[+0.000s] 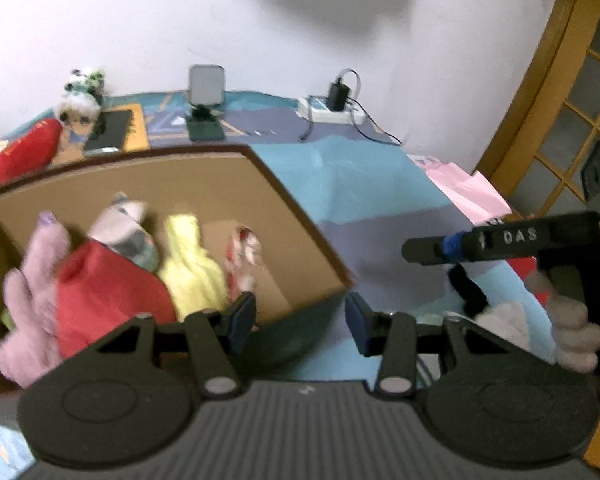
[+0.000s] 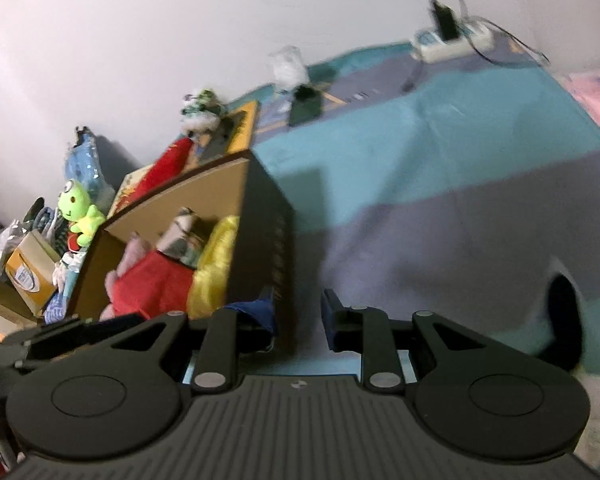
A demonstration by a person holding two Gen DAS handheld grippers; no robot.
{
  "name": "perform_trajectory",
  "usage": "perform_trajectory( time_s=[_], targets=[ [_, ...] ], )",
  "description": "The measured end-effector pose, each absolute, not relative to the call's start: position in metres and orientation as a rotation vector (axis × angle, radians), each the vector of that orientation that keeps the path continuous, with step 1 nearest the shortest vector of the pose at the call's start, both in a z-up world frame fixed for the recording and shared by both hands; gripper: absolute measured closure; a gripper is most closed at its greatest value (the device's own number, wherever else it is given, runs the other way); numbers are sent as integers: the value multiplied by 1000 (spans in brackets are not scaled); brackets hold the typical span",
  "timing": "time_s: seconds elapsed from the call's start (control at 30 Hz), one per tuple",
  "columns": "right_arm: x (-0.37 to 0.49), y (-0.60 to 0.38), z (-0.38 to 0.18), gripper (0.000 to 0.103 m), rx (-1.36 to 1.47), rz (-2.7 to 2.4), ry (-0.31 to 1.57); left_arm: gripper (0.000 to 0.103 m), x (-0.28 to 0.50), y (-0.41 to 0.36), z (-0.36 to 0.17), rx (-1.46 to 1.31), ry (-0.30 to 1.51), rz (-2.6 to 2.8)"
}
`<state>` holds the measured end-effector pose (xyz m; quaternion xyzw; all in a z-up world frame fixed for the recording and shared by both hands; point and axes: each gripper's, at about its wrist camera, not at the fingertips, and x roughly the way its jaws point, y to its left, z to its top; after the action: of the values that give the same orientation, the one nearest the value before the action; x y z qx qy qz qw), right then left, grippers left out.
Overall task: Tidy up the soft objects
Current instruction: 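Move the right gripper to the pale green printed pouch, then grasp the pale green pouch with the right gripper and lift it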
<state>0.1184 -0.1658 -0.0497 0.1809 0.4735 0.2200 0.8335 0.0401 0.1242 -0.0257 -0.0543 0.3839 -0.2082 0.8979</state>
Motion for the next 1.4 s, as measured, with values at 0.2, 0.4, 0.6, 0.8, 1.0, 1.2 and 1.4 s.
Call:
perform_trajectory(
  time_s=[0.2, 0.4, 0.6, 0.8, 1.0, 1.2, 1.4],
  targets=[
    [112, -208, -72, 96, 435, 440, 1085, 55, 25, 80, -49, -141, 885, -490],
    [108, -225, -100, 95, 449, 469, 1191, 49, 16, 35, -85, -171, 989, -546],
    [102, -226, -119, 95, 343, 492, 1243, 48, 18, 5, -114, -187, 1076, -542],
    [103, -228, -128, 95, 295, 506, 1253, 45, 25, -13, -121, -203, 1091, -545],
    [102, -225, -128, 95, 243, 506, 1236, 44, 35, -23, -124, -202, 1079, -533],
    [103, -230, -126, 94, 249, 487, 1215, 44, 36, -29, -124, -176, 1070, -555],
    [106, -232, -135, 94, 288, 455, 1233, 44, 42, -32, -126, -156, 1079, -570]
  ],
)
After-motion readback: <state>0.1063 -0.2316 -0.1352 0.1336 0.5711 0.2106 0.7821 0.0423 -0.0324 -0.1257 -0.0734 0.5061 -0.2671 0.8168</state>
